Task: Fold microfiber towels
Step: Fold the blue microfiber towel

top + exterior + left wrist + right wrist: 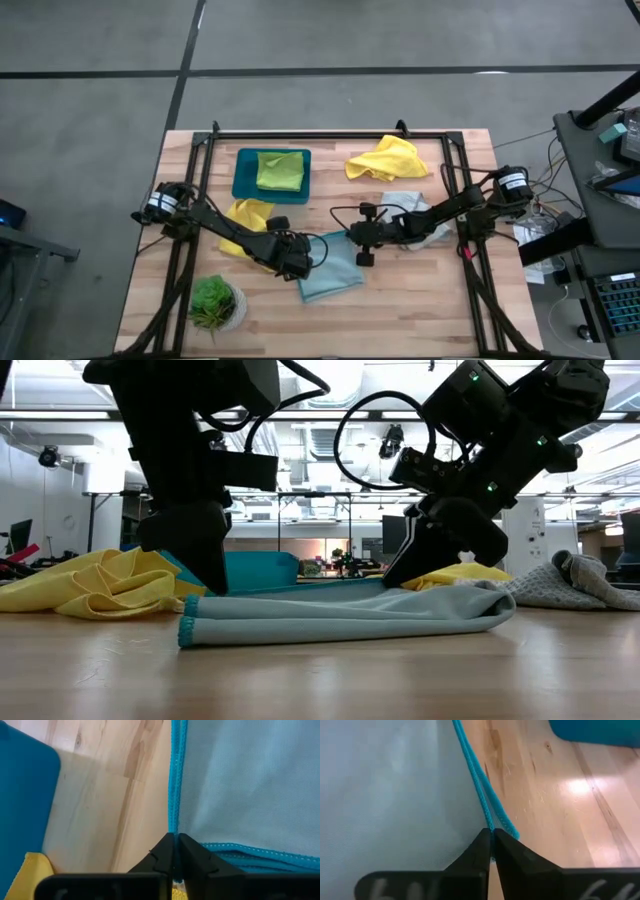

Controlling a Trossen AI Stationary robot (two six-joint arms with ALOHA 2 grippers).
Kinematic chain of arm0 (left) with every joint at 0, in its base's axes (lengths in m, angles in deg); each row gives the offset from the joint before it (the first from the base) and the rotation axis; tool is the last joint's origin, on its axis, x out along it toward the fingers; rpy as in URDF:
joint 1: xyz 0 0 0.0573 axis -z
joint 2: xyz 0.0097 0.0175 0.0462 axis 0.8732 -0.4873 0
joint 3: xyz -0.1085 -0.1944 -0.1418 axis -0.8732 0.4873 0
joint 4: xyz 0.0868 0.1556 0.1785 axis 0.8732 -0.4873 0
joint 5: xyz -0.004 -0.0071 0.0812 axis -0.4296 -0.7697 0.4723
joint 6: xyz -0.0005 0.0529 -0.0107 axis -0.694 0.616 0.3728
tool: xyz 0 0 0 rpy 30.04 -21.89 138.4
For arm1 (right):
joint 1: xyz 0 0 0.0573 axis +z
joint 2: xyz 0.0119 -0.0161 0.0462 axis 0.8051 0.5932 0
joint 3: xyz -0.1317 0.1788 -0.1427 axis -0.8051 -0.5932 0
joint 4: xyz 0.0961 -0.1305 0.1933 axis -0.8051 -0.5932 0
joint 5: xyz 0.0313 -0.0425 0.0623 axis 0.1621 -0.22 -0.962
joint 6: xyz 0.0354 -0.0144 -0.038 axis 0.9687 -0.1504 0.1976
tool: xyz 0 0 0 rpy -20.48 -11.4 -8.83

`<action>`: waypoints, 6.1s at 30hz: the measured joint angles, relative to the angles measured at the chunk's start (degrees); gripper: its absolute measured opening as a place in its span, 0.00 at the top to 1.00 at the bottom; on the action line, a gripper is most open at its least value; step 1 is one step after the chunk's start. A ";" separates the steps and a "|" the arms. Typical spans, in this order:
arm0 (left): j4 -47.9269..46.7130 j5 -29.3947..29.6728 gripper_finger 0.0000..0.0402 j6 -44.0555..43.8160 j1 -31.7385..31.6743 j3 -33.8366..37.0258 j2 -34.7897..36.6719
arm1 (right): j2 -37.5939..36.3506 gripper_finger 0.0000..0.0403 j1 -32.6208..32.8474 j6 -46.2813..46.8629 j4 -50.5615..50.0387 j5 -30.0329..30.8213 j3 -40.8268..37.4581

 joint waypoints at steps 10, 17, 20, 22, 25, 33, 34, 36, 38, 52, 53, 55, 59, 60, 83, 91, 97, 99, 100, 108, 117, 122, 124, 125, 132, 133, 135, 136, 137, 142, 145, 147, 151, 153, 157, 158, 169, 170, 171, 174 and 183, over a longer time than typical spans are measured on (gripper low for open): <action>-0.48 0.83 0.74 0.07 0.00 -0.08 0.18 | -0.75 0.75 -0.09 -0.65 -0.52 0.03 0.00; -1.25 -3.43 0.69 3.15 0.28 -2.51 2.44 | -3.61 0.70 0.56 1.00 -2.21 0.03 -0.02; -0.35 -4.55 0.69 3.10 0.92 -3.32 3.54 | -4.86 0.71 2.02 2.01 -2.16 -0.22 -0.07; 1.34 -4.66 0.69 3.10 1.85 -3.67 3.83 | -5.48 0.74 3.34 2.50 -2.19 -0.39 -0.11; 7.54 -4.29 0.69 3.96 4.05 -3.62 3.85 | -5.98 0.76 5.63 3.04 -1.49 -0.42 -0.20; 26.73 -3.86 0.71 10.81 9.12 -1.22 2.09 | -2.76 0.76 10.34 2.95 9.22 -0.45 -0.81; 27.92 -3.75 0.72 10.94 9.35 -0.98 1.72 | -1.83 0.77 10.79 2.87 11.56 -0.44 -1.05; 30.53 -3.74 0.76 10.99 9.66 -0.86 0.44 | 0.24 0.78 11.46 2.20 15.42 -0.44 -1.45; 30.66 -3.69 0.81 11.02 9.73 -0.50 -0.69 | 2.66 0.82 11.78 1.89 19.16 -0.57 -1.46; 34.75 -8.95 0.99 6.50 9.25 1.53 -5.14 | 15.04 0.98 11.17 2.37 31.38 0.01 -1.97; 34.81 -10.04 0.99 5.28 9.25 2.11 -5.14 | 15.06 0.98 11.15 2.36 31.26 0.07 -2.12; 36.56 -11.45 1.00 3.44 9.25 3.32 -5.10 | 14.62 0.98 10.91 2.48 30.76 0.41 -2.63; 39.15 -14.08 1.00 2.65 9.16 4.35 -5.03 | 13.28 0.98 10.41 2.36 29.40 1.27 -3.26; 39.32 -14.33 1.00 2.97 9.16 4.35 -5.03 | 12.75 0.98 10.33 2.34 29.48 1.50 -3.32; 34.37 -20.65 1.00 3.18 10.04 4.48 -0.09 | -0.78 0.98 13.20 7.59 11.80 -13.12 -4.22; 36.15 -20.17 1.00 0.12 10.87 6.03 -0.71 | 3.37 0.98 13.16 9.44 13.31 -15.50 -4.57; 43.00 -20.15 1.00 -1.97 11.10 7.93 -3.25 | 2.93 0.98 12.52 9.44 12.85 -15.23 -5.17; 43.54 -20.17 1.00 -1.99 11.10 7.91 -3.44 | 2.93 0.98 11.98 9.50 12.26 -15.13 -5.44; 43.53 -20.22 1.00 -1.98 11.15 7.85 -3.48 | 2.93 0.98 11.69 9.69 12.09 -15.17 -5.57; 43.22 -21.72 1.00 -2.64 11.10 8.01 -3.10 | 2.40 0.98 11.17 10.02 11.84 -15.09 -6.19; 42.17 -23.30 1.00 1.63 11.18 7.99 1.08 | -2.04 0.98 11.15 10.03 5.91 -14.91 -6.27; 39.29 -23.25 1.00 1.97 10.99 7.98 3.70 | -3.79 0.98 11.01 12.69 4.66 -14.82 -6.29; 35.95 -23.20 1.00 1.89 10.99 8.02 4.76 | -4.63 0.98 10.54 14.84 4.31 -14.86 -6.20; 34.81 -22.92 1.00 1.71 10.88 8.00 5.18 | -5.06 0.98 10.12 16.20 3.58 -14.84 -6.11; 23.97 -18.23 1.00 1.57 10.46 8.30 6.32 | -6.44 0.93 6.22 25.97 -0.12 -14.99 -3.98; 23.56 -18.15 1.00 1.57 10.34 8.35 6.20 | -6.49 0.91 5.87 26.40 -1.12 -15.14 -3.87; 22.76 -18.05 1.00 1.57 10.31 8.34 5.75 | -6.51 0.87 5.32 27.28 -3.06 -15.50 -3.15; 22.29 -17.73 1.00 1.57 10.27 8.42 5.60 | -6.51 0.84 5.12 27.71 -3.64 -15.50 -2.63; 22.50 -17.50 1.00 1.57 10.23 8.43 5.16 | -6.52 0.81 4.88 28.45 -4.56 -15.50 -2.21; 22.29 -15.50 1.00 1.57 9.70 8.48 3.79 | -6.56 0.66 3.38 32.76 -8.50 -15.44 0.22; 22.01 -14.17 1.00 1.57 9.44 8.50 3.06 | -6.56 0.59 2.23 34.83 -9.91 -15.45 0.81; 22.14 -13.76 1.00 1.57 9.40 8.50 2.76 | -6.56 0.55 1.43 36.60 -11.10 -15.45 0.81; 22.29 -12.52 1.00 1.57 9.42 8.48 2.27 | -6.56 0.51 0.55 37.43 -11.78 -15.23 0.81; 22.29 -12.44 1.00 1.57 9.38 8.48 2.21 | -6.56 0.50 0.44 37.64 -11.84 -15.07 0.81; 22.34 -12.20 1.00 1.57 9.35 8.47 2.19 | -6.54 0.50 0.37 37.64 -11.80 -15.02 0.81; 22.39 -12.11 1.00 1.57 9.35 8.46 2.17 | -6.30 0.50 0.37 37.65 -11.72 -15.00 0.81; 23.45 -11.32 1.00 1.55 9.25 8.48 2.03 | 0.52 0.50 0.37 38.34 -8.29 -14.86 1.92; 23.48 -11.30 1.00 1.55 9.25 8.49 2.01 | 0.90 0.50 0.37 38.32 -8.23 -14.84 2.22; 23.52 -11.30 1.00 1.55 9.25 8.49 2.01 | 1.12 0.51 0.37 38.18 -8.12 -14.93 2.61; 23.56 -11.27 1.00 1.55 9.25 8.50 2.01 | 1.47 0.54 0.37 37.65 -8.62 -15.08 3.43; 24.44 -10.77 1.00 1.53 9.25 8.57 1.99 | 1.44 0.92 0.21 36.27 -9.17 -15.28 4.20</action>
